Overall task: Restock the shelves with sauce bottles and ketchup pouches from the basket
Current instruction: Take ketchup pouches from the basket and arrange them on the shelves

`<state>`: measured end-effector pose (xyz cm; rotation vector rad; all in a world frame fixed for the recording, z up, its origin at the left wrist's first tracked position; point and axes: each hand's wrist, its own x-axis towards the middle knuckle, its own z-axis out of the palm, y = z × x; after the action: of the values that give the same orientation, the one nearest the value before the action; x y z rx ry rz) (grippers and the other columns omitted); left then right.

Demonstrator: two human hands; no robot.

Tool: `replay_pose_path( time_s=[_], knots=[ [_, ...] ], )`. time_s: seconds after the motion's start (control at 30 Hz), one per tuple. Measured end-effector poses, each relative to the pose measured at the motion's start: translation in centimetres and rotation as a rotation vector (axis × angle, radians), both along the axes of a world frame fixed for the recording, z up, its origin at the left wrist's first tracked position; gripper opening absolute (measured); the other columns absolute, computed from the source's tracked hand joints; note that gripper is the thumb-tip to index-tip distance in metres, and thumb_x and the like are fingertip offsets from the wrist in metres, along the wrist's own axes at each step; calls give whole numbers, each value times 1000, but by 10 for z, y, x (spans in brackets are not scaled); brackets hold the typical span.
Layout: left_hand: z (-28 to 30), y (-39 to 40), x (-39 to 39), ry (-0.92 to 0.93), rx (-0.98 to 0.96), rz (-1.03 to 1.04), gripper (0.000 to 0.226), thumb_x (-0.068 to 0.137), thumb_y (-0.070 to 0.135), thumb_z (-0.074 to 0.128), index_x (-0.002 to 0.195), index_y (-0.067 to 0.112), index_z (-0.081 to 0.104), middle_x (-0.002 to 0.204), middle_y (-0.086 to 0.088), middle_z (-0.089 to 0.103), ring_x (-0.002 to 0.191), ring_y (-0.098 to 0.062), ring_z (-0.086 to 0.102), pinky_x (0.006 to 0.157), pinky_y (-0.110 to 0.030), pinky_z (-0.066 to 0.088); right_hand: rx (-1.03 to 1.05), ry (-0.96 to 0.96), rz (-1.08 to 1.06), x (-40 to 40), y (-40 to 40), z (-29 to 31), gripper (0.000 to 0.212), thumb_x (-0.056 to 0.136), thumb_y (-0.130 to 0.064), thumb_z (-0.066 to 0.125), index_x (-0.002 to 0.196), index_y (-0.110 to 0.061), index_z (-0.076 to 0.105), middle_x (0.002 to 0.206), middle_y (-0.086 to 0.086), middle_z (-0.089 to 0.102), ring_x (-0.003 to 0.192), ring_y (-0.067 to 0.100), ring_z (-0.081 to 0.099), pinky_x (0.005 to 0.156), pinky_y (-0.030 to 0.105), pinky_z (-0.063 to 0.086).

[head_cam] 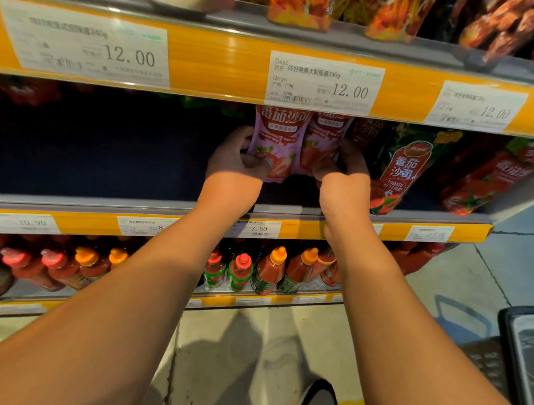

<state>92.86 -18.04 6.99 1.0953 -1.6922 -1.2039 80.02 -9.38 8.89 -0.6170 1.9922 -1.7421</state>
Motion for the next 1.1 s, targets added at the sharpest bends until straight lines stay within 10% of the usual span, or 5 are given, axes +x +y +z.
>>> replay_pose_path(
  time_s=[0.17, 0.3, 0.5, 1.0, 1.1],
  knots=[
    [11, 1, -1, -51, 75, -28, 68, 83, 4, 77, 145, 19, 54, 99, 14, 66, 90, -16, 69, 95, -42, 59, 32, 35, -3, 3, 4, 6, 55, 89, 6, 51, 133, -25, 63, 132, 3, 64, 112, 23, 61, 88, 33, 52],
    [25, 7, 13, -104, 82, -42, 84, 79, 8, 83, 153, 20, 45, 145, -4, 58, 124, -21, 62, 106, -44, 53, 110, 16, -12, 12, 12, 18, 33, 87, 1, 56, 108, -22, 65, 98, 5, 66, 80, 25, 58, 68, 35, 50],
    [47, 25, 70, -243, 49, -117, 77, 90, 22, 76, 157, 25, 38, 149, -6, 52, 112, -16, 65, 94, -42, 58, 241, 90, 143, 47, 26, 31, 21, 90, -11, 69, 85, -12, 49, 82, 6, 51, 74, 26, 49, 74, 48, 50],
    [81, 148, 451, -414, 7, 205, 23, 99, 31, 67, 121, 37, 67, 101, 16, 72, 95, 5, 66, 78, -13, 50, 365, 583, 914, 270, 59, 46, 36, 95, -28, 73, 129, -32, 62, 129, -10, 64, 122, 12, 59, 97, 35, 49],
    [54, 192, 554, -445, 117, 363, 26, 94, 49, 69, 119, 40, 68, 104, 15, 75, 96, -1, 70, 87, -31, 57, 358, 597, 1104, 335, 58, 52, 35, 94, -26, 74, 128, -32, 64, 124, -12, 65, 117, 7, 60, 96, 31, 48]
  ],
)
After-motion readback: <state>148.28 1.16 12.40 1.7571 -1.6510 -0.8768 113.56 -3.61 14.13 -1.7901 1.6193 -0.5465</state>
